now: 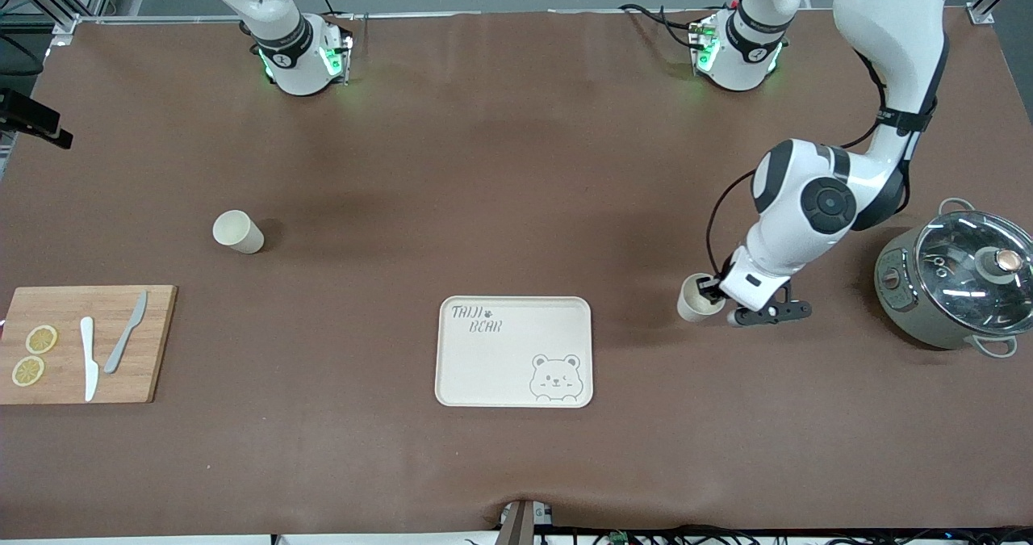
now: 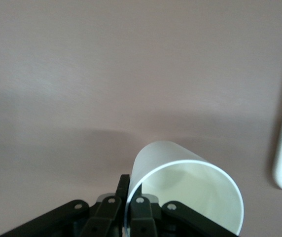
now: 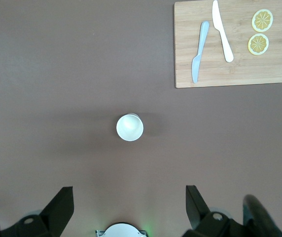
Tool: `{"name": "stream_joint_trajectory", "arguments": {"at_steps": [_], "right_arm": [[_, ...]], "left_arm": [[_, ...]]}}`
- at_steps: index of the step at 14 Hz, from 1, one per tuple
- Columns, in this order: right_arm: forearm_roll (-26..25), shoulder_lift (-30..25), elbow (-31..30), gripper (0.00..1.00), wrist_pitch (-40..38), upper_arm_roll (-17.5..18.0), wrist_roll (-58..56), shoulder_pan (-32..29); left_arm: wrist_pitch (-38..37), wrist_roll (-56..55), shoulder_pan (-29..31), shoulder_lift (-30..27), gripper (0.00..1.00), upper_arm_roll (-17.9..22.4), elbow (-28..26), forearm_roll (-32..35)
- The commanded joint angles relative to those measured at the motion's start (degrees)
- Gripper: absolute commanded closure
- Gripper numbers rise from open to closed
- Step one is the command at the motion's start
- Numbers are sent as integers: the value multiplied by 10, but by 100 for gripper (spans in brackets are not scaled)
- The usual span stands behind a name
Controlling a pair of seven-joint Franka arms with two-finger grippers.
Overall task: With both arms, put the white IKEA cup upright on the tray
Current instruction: 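Lift the cup with the left gripper and carry it over the tray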
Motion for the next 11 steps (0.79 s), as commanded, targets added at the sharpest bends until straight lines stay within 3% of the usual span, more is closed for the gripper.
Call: {"name": "stream_joint_trajectory", "arguments": {"at_steps": [1, 6, 11], "right_arm": [[5, -5, -1, 0, -3, 7, 4, -11], [5, -5, -1, 0, -3, 7, 4, -11], [5, -5, -1, 0, -4, 7, 4, -11]], "left_arm": [[-55, -69, -48, 39, 100, 1, 81, 7], [-61, -193, -126, 140, 100, 1, 223, 7], [-61, -226, -169, 208, 100, 5, 310, 6]]}}
